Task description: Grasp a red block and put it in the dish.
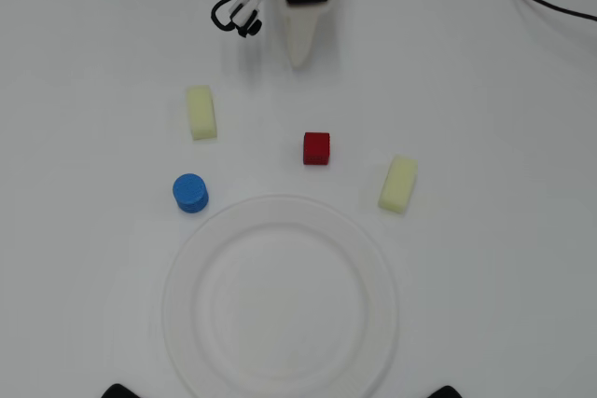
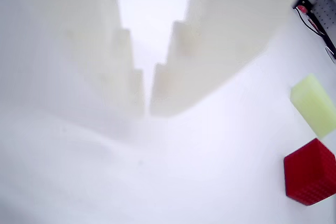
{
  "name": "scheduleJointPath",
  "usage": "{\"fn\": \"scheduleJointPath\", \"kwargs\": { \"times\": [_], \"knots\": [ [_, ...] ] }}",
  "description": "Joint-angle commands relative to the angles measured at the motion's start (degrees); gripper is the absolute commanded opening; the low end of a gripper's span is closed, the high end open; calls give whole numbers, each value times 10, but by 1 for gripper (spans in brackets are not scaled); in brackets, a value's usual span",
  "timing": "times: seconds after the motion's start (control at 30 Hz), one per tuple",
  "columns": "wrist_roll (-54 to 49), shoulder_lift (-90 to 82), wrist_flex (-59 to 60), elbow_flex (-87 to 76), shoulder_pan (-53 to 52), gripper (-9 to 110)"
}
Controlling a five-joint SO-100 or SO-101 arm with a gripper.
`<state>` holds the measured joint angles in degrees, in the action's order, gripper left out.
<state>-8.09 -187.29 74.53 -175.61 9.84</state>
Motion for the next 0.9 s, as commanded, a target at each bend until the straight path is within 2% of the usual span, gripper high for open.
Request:
{"fn": "scheduleJointPath", "kwargs": {
  "times": [0.0, 0.47, 0.67, 0.77, 0.87],
  "knots": [
    [11, -106, 3, -67, 14, 0],
    [4, -106, 2, -67, 14, 0],
    [-35, -98, 11, -13, -38, 0],
    [-40, -20, 11, 60, -37, 0],
    [-25, 133, 11, 171, -22, 0]
  ]
}}
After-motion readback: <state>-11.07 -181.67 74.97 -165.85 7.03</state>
